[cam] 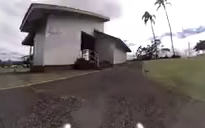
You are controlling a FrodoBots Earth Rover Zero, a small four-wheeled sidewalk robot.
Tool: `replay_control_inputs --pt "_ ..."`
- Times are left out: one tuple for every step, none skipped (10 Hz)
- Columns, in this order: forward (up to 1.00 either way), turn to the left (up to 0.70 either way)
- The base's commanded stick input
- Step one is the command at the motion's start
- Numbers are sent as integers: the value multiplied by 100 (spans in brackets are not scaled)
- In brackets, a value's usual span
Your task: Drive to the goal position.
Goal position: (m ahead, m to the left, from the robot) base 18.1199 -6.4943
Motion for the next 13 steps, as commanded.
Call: replay_control_inputs --pt "70 -5" --pt "70 -32" --pt "70 -35" --pt "70 -35" --pt "70 -35" --pt "70 -35" --pt "70 -35" --pt "70 -35" --pt "70 -35" --pt "70 -35" --pt "70 -35" --pt "70 -35" --pt "70 -35"
